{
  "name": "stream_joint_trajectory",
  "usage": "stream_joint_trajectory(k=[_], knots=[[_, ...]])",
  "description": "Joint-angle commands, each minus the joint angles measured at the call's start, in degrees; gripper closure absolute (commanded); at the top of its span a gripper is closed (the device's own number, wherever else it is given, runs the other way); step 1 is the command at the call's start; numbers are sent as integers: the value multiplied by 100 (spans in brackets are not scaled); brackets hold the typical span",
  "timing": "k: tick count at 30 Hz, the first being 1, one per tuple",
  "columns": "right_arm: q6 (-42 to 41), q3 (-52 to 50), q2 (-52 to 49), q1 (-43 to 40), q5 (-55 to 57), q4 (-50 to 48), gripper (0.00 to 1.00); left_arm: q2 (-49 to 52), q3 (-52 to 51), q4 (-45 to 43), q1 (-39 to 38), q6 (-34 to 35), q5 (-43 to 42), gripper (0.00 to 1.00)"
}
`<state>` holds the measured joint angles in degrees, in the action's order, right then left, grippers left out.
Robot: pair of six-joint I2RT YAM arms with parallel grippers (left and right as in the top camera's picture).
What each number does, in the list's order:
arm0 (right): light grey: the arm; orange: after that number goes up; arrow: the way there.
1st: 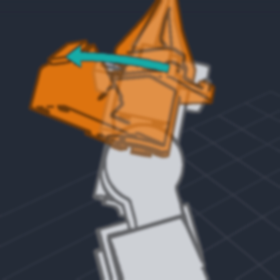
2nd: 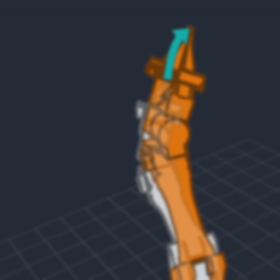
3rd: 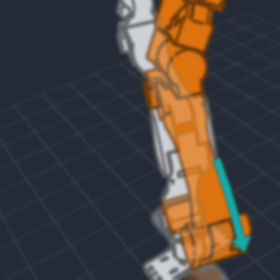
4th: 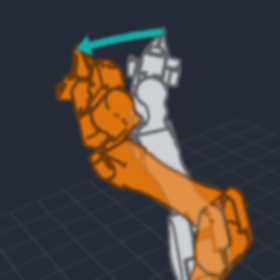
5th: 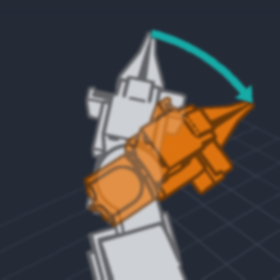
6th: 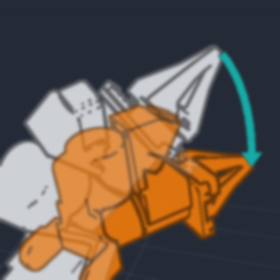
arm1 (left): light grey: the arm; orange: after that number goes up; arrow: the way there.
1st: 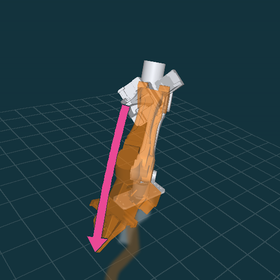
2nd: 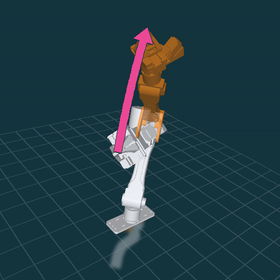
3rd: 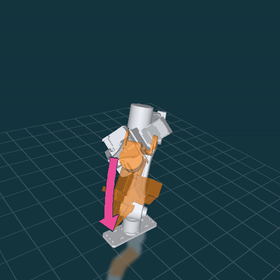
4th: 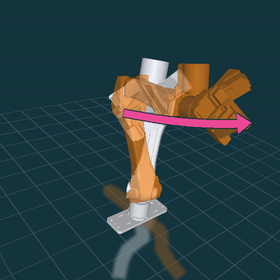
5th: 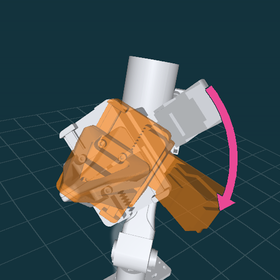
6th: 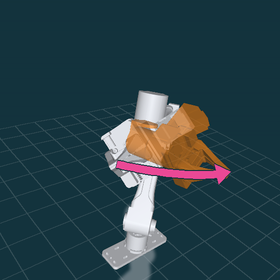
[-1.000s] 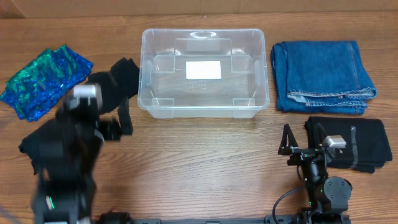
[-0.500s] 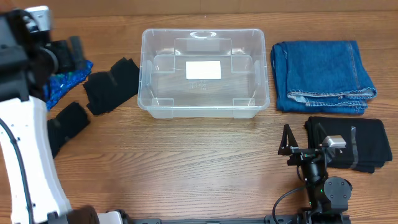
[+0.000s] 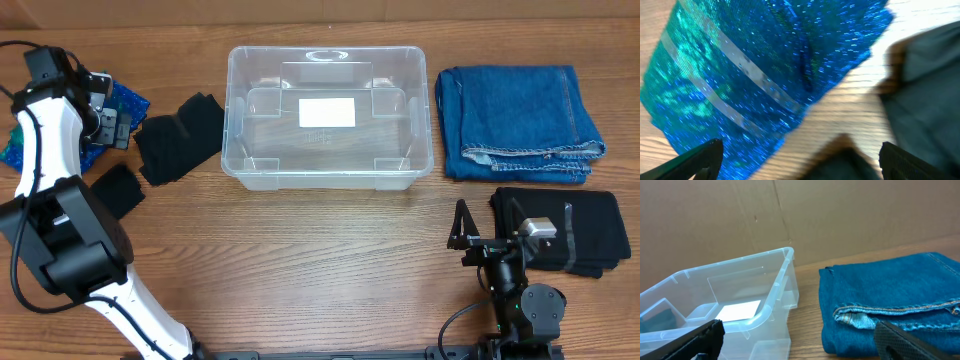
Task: Pack container
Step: 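Reach the left gripper to the blue-green sequined cloth and grasp it, then carry the sequined cloth into the clear bin and release it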
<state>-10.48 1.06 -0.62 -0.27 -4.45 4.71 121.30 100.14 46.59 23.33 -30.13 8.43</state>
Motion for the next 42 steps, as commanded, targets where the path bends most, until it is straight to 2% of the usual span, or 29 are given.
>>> stream_joint_trajectory(k=[1, 2, 6, 19, 20, 22, 23, 25, 28, 29, 32, 36, 38, 42], knots=[[-17, -61, 46, 26, 33, -26, 0, 286, 125, -238, 0, -1276, 424, 1], [-17, -61, 46, 26, 33, -26, 0, 407, 125, -251, 7, -1681, 468, 0], [-17, -61, 46, 26, 33, -26, 0, 599, 125, -538, 7, -1965, 581, 0], [-17, -61, 46, 26, 33, -26, 0, 1200, 125, -1405, 26, -2122, 1021, 2], [-17, -61, 46, 26, 33, -26, 0, 1215, 125, -1432, 26, -2116, 1019, 5], [-17, -61, 46, 26, 33, -26, 0, 1222, 125, -1587, 28, -1915, 1043, 22], [-17, -61, 46, 26, 33, -26, 0, 1222, 125, -1652, 28, -1777, 1064, 34], [-17, -61, 46, 26, 33, -26, 0, 1222, 125, -1668, 22, -1493, 1062, 62], [-17, -61, 46, 26, 33, -26, 0, 1220, 125, -1663, -31, -785, 1067, 93], [-17, -61, 46, 26, 33, -26, 0, 1213, 127, -1663, -63, -560, 1069, 96], [-17, -61, 46, 26, 33, -26, 0, 1110, 225, -1580, -229, 68, 1292, 96], [-17, -61, 46, 26, 33, -26, 0, 640, 903, -1029, -490, 833, 1202, 96], [-17, -61, 46, 26, 33, -26, 0, 289, 1436, -647, -608, 966, 717, 96], [-17, -61, 46, 26, 33, -26, 0, -258, 2459, -131, -970, 1106, 586, 96]])
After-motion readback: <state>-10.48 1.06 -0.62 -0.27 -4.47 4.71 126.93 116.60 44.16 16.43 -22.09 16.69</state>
